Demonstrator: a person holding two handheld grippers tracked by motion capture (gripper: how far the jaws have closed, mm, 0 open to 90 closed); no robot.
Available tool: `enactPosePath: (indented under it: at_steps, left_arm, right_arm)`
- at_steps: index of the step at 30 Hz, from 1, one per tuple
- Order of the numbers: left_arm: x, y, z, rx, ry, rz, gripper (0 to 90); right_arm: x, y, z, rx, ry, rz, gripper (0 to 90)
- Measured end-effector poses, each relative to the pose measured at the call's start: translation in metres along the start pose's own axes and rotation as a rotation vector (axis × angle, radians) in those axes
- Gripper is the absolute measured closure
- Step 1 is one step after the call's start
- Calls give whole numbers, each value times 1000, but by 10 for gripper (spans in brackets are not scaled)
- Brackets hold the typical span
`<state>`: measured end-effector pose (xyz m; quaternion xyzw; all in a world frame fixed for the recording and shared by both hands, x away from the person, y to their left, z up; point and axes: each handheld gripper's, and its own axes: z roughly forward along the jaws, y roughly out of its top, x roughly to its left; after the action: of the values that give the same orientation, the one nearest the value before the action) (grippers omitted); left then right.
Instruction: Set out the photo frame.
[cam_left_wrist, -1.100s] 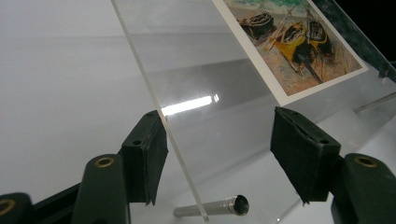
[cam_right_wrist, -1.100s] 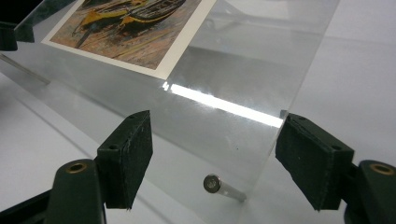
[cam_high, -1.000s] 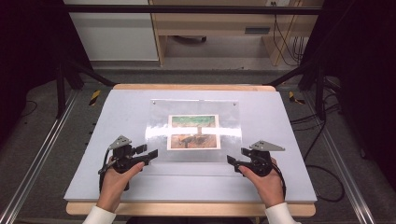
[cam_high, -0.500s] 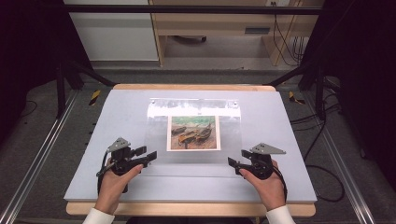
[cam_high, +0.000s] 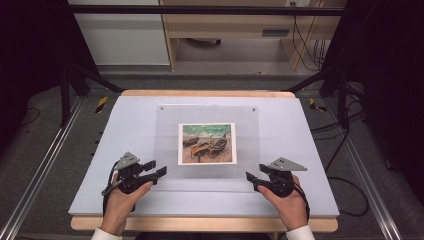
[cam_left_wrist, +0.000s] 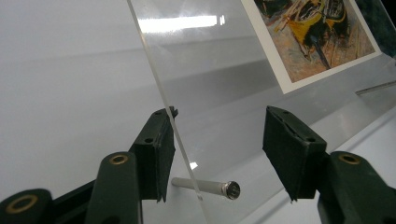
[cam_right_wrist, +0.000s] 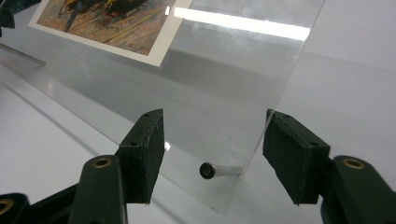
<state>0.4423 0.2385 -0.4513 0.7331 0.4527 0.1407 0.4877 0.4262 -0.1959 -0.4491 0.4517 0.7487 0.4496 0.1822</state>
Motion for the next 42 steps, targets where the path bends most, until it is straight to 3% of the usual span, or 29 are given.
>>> enactPosePath:
  at_steps: [22,42]
  left_arm:
    - [-6,-5,-9,8,21,7,502]
    - [-11,-12,-15,22,35,42,549]
  right_arm:
    - [8,-8,-9,9,-35,-21,490]
    - [10,-15,-15,18,-40,-29,568]
